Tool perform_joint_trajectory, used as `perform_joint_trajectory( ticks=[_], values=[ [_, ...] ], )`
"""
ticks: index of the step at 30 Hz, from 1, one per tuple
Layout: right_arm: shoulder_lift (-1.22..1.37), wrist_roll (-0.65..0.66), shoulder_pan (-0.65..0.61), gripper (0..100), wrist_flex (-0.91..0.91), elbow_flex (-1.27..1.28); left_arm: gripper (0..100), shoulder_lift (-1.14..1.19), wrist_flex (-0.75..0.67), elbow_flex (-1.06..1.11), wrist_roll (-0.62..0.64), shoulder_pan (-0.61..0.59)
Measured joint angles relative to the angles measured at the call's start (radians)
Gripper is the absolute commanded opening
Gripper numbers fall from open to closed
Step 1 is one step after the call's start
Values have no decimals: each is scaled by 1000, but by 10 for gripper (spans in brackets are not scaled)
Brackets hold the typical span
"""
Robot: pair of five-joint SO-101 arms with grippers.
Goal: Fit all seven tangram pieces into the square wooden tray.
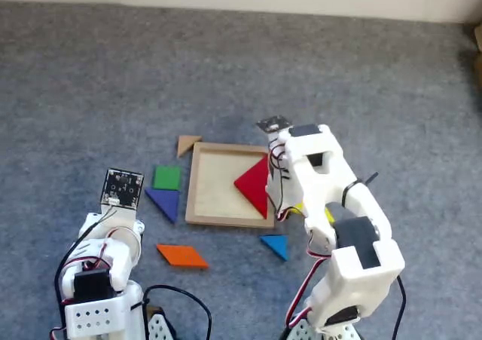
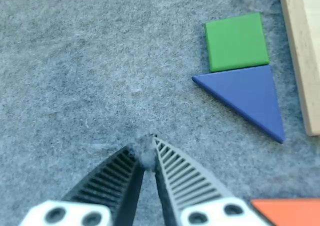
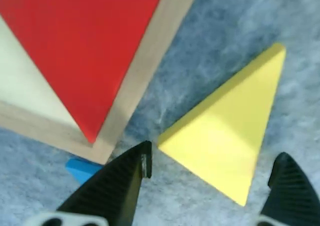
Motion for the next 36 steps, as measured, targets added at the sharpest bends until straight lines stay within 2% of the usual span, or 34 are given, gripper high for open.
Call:
perform_joint_trajectory(
  ticks=[20,27,36],
  values=[
    [54,14,2,357,-40,-3,7,0,0,0,0,0],
    [71,14,2,271,-40,-11,7,0,0,0,0,0],
    [69,12,8,267,-40,-18,7,0,0,0,0,0]
  ],
)
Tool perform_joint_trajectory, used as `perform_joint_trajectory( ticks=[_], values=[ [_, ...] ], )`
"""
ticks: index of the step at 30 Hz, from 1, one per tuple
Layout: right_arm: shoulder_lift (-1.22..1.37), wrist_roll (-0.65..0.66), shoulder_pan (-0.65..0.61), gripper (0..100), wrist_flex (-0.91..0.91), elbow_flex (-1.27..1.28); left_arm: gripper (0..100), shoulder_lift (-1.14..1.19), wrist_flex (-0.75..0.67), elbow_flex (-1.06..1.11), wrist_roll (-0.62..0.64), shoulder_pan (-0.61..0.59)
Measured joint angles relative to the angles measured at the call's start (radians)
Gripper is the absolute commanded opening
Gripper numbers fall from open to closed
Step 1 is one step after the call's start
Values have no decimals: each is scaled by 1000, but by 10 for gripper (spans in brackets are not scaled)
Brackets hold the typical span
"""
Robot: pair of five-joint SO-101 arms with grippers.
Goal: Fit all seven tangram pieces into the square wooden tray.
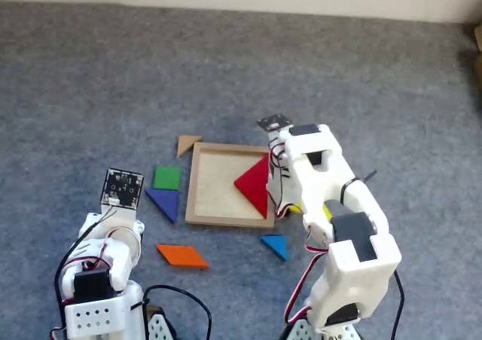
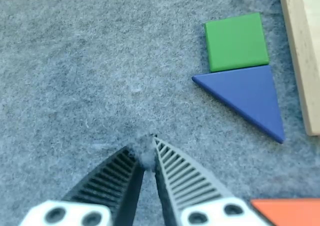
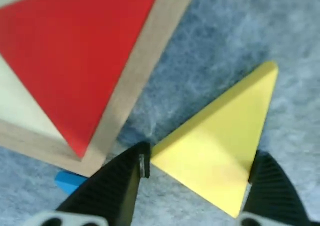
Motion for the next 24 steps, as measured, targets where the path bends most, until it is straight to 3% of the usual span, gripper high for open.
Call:
perform_joint_trajectory(
  ticks=[10,24],
  values=[
    [-2,0,9,211,0,0,7,0,0,0,0,0],
    [-86,0,28,207,-8,17,7,0,0,0,0,0]
  ],
)
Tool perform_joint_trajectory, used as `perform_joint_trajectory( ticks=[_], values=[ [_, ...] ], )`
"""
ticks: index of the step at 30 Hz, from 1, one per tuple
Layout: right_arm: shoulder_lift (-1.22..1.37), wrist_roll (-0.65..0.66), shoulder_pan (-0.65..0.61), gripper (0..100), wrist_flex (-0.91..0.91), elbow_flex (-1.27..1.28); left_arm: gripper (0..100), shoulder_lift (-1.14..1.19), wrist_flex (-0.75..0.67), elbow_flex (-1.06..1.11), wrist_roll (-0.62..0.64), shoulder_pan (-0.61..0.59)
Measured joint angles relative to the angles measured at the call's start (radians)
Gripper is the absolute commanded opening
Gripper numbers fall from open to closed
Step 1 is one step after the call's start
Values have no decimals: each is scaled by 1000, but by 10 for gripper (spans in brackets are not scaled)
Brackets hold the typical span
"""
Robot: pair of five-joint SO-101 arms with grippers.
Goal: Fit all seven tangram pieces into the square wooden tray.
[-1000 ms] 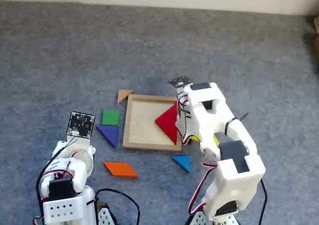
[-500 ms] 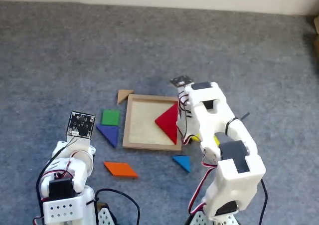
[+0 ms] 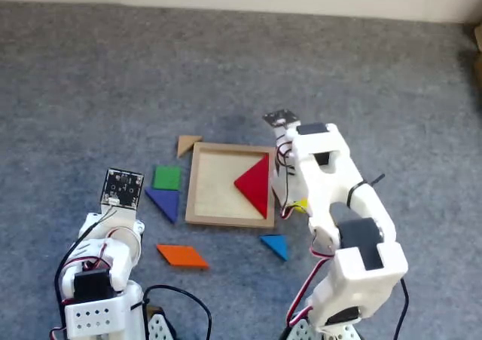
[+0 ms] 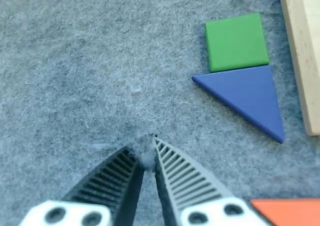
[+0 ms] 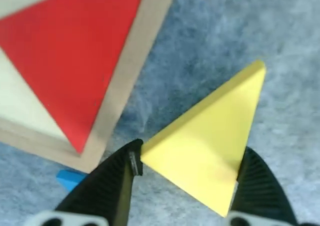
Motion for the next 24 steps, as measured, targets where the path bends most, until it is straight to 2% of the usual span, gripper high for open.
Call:
perform_joint_trajectory(
  ticks=[14,24],
  values=[
    [-110,15,-2,206,0,0,7,0,0,0,0,0],
    [-127,203,-189,206,0,0,7,0,0,0,0,0]
  ],
)
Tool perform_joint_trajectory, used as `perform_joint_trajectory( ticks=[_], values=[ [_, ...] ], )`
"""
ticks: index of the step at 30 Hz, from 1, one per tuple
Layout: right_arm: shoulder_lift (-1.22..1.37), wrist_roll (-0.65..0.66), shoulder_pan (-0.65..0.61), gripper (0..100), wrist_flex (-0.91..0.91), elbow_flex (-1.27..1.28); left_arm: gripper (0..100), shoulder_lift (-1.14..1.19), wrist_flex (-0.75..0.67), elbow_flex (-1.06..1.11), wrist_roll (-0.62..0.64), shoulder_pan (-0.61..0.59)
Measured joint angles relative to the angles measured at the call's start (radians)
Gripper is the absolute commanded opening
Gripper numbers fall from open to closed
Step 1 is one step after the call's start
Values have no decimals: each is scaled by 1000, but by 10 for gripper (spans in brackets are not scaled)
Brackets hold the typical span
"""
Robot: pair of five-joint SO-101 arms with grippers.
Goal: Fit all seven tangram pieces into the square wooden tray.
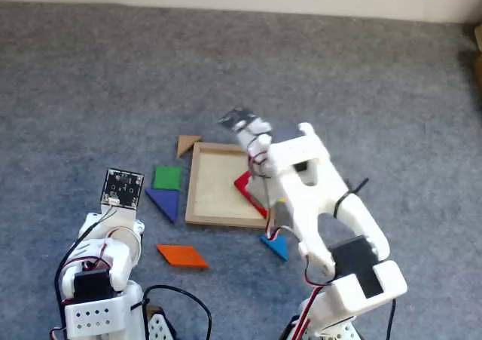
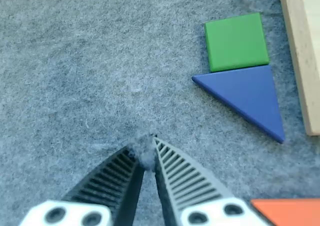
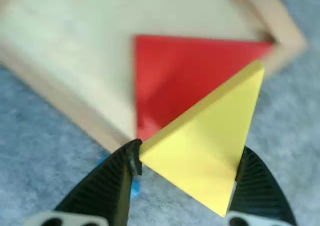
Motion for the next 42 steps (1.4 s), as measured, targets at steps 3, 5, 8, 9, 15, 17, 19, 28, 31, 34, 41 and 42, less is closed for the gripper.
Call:
perform_joint_trajectory(
  ticks=[3,5,8,9,15,17,19,28,31,34,41,42],
  values=[
    [0,51,-58,206,0,0,7,0,0,0,0,0],
    [0,89,-97,206,-32,0,7,0,0,0,0,0],
    [0,144,-143,206,-121,2,7,0,0,0,0,0],
    [0,166,-152,206,-152,2,7,0,0,0,0,0],
    [0,255,-195,206,-258,2,7,0,0,0,0,0],
    [0,272,-206,208,-276,2,7,0,0,0,0,0],
    [0,279,-210,210,-299,2,7,0,0,0,0,0],
    [75,282,-212,360,-351,2,7,0,0,0,0,0],
    [135,282,-212,371,-347,-21,7,0,0,0,0,0],
    [150,282,-212,362,-305,-69,7,0,0,0,0,0],
    [150,282,-212,105,-150,-222,7,0,0,0,0,0],
    [150,282,-212,57,-126,-245,7,0,0,0,0,0]
  ],
)
